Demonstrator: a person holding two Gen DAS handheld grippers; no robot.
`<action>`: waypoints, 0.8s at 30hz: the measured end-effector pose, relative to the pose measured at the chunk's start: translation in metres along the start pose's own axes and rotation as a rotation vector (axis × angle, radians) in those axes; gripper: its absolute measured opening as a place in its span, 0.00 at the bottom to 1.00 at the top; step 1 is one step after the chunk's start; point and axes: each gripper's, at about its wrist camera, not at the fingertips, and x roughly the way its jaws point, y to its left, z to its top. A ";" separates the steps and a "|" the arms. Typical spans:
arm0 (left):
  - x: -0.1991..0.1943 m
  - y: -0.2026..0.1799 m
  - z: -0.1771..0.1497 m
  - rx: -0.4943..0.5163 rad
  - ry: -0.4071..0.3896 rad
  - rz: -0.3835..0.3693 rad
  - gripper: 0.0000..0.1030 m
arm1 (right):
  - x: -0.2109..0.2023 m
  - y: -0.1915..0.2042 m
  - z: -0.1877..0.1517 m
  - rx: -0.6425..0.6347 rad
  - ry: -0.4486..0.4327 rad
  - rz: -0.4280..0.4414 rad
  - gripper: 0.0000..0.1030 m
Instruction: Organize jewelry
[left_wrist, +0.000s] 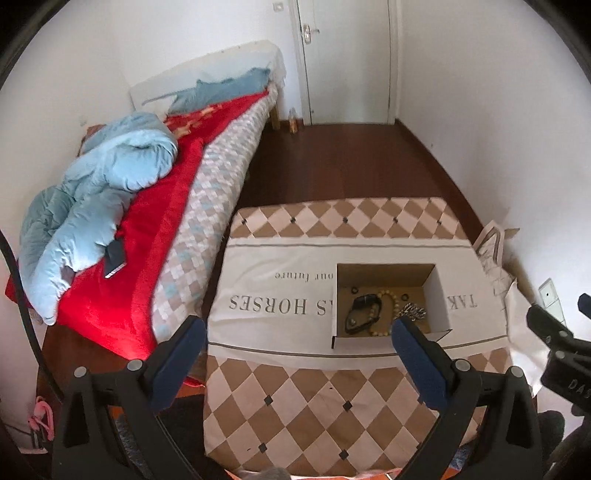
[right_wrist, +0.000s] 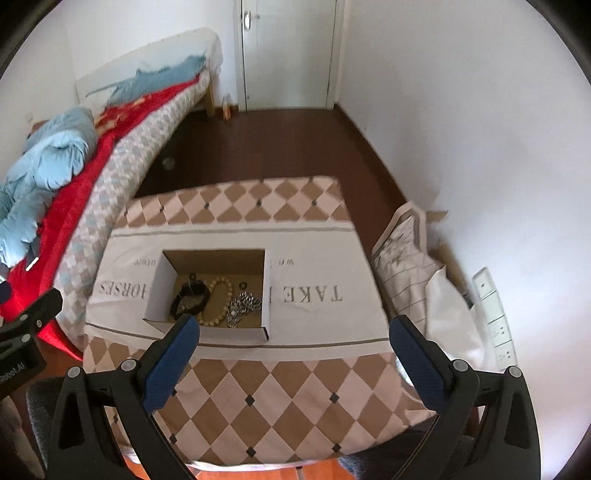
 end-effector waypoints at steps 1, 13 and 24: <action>-0.005 0.001 -0.001 -0.002 -0.008 -0.001 1.00 | -0.011 -0.001 0.000 -0.002 -0.016 -0.003 1.00; -0.082 0.004 -0.001 -0.020 -0.031 -0.054 1.00 | -0.105 -0.008 0.003 -0.012 -0.086 0.003 1.00; -0.097 0.000 0.002 -0.018 0.009 -0.061 1.00 | -0.131 -0.010 0.007 -0.035 -0.091 0.002 1.00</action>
